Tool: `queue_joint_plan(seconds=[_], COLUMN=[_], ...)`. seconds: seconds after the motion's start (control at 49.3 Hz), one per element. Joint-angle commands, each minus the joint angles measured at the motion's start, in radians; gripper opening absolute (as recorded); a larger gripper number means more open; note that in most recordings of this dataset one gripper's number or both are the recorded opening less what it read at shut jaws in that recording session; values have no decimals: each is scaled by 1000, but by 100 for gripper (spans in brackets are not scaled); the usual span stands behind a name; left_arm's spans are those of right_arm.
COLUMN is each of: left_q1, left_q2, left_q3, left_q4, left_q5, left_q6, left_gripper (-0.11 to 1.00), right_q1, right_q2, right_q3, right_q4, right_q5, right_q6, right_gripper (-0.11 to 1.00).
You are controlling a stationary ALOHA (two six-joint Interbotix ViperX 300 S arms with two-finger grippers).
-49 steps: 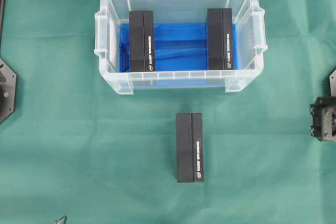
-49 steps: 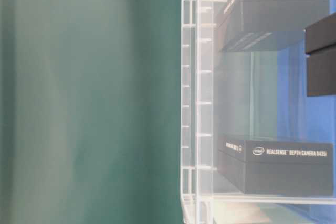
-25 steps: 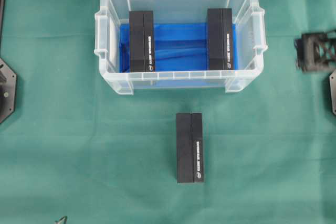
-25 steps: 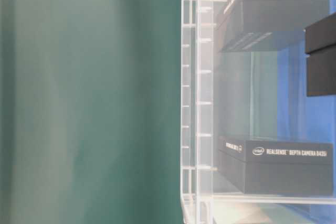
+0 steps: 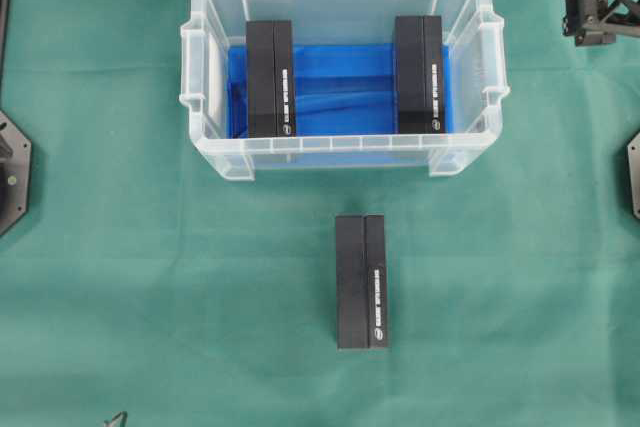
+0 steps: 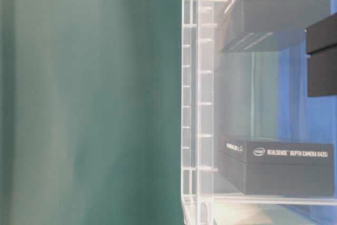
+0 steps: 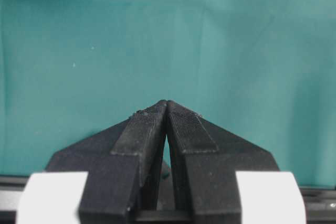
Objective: Take the box out of the case with the right arm.
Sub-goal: 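Withdraw the right gripper to the right side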
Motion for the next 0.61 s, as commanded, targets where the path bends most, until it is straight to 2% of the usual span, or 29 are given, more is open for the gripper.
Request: queue_joint_plan(seconds=[0.0, 0.406, 0.588], left_q1=[-3, -3, -3], left_q2=[3, 3, 3], left_q3=[-9, -6, -6], left_q4=[5, 3, 5], left_q5=[-3, -3, -3], left_q6=[3, 0, 0], left_gripper=[0, 0, 0], right_q1=[-3, -3, -3], right_q2=[-6, -6, 11], right_q3=[-6, -6, -17], right_q4=[5, 5, 58], right_q5=[-6, -5, -49], right_q6=[-2, -5, 0], right_gripper=[87, 87, 87])
